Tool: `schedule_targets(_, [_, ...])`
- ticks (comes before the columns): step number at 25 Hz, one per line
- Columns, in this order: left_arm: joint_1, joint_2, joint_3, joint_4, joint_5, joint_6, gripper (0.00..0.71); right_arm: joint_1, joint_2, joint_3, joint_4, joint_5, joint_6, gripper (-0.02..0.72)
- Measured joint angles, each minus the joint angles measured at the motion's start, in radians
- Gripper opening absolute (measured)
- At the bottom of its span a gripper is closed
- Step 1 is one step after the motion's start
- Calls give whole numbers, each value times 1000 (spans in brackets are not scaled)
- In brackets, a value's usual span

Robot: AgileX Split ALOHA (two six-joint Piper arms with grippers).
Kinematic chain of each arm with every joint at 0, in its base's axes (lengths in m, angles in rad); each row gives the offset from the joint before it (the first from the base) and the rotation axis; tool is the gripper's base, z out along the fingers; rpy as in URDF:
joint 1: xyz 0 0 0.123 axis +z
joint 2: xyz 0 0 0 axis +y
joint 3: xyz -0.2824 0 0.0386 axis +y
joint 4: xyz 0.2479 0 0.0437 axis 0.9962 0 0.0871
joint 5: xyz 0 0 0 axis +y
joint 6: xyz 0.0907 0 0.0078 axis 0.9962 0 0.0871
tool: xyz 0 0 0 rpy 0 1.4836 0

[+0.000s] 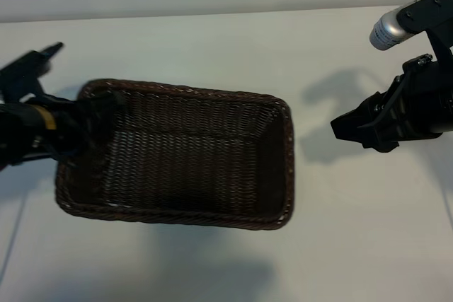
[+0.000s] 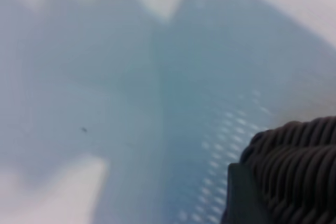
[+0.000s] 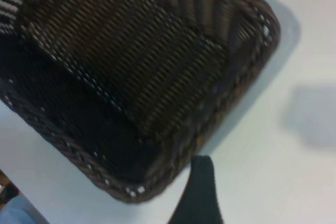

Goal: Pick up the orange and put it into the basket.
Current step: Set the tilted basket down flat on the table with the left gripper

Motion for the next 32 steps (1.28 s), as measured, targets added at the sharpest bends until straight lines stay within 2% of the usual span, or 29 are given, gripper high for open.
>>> schedule_targets(2, [16, -37, 0, 3, 17, 12, 395, 0, 0, 0, 0, 0, 0, 593])
schedule_targets(7, [17, -73, 0, -9, 32, 26, 395, 0, 0, 0, 0, 0, 0, 593])
schedule_targets(16, [17, -73, 1, -119, 18, 111, 395, 0, 0, 0, -1, 1, 0, 593])
schedule_targets(24, [17, -73, 2, -201, -61, 140, 395, 0, 0, 0, -1, 1, 0, 593])
schedule_targets(32, [17, -73, 2, -210, -113, 100, 395, 0, 0, 0, -1, 1, 0, 593])
